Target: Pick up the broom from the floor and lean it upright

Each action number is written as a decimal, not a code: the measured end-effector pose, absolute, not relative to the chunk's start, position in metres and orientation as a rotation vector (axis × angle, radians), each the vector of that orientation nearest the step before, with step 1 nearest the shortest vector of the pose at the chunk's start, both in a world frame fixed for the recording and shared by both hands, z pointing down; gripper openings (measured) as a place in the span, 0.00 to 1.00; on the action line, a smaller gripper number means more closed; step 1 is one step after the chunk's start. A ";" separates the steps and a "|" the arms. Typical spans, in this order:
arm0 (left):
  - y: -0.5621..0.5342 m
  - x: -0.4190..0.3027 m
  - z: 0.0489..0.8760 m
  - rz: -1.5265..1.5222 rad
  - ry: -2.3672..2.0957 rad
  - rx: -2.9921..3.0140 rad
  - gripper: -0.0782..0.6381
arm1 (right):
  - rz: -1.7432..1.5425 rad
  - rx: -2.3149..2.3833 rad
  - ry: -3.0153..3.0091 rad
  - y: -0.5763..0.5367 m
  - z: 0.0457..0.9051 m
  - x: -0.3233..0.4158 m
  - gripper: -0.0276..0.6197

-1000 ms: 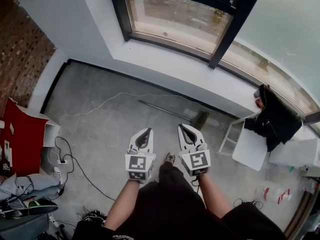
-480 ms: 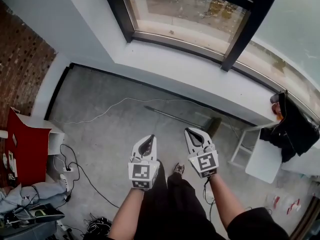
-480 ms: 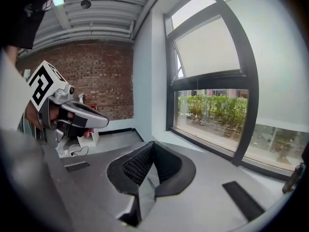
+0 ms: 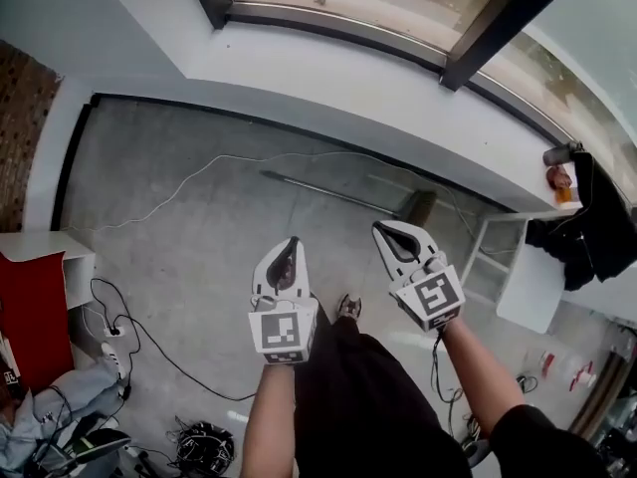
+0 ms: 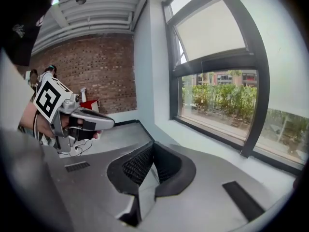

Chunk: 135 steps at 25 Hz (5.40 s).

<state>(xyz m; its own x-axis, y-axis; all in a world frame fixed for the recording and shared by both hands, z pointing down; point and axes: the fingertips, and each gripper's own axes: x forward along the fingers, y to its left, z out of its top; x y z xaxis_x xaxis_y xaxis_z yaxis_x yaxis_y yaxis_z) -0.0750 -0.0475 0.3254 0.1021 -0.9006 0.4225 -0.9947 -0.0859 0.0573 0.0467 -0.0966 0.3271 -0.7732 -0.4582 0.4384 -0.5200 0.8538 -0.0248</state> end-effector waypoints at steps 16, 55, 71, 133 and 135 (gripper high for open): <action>-0.075 -0.090 0.483 0.420 -1.882 1.948 0.12 | 0.221 0.503 -2.495 -0.125 0.494 -0.002 0.05; -0.122 -0.184 0.714 0.472 -1.587 1.734 0.12 | 0.188 0.274 -2.174 -0.204 0.904 -0.138 0.05; -0.132 -0.201 0.724 0.506 -1.535 1.743 0.12 | -0.099 0.035 -1.880 -0.213 1.005 -0.156 0.21; -0.096 -0.164 0.612 0.693 -1.523 1.886 0.12 | -0.040 0.136 -2.077 -0.191 0.760 -0.129 0.16; -0.096 -0.164 0.605 0.703 -1.513 1.899 0.12 | -0.026 0.149 -2.074 -0.191 0.751 -0.125 0.16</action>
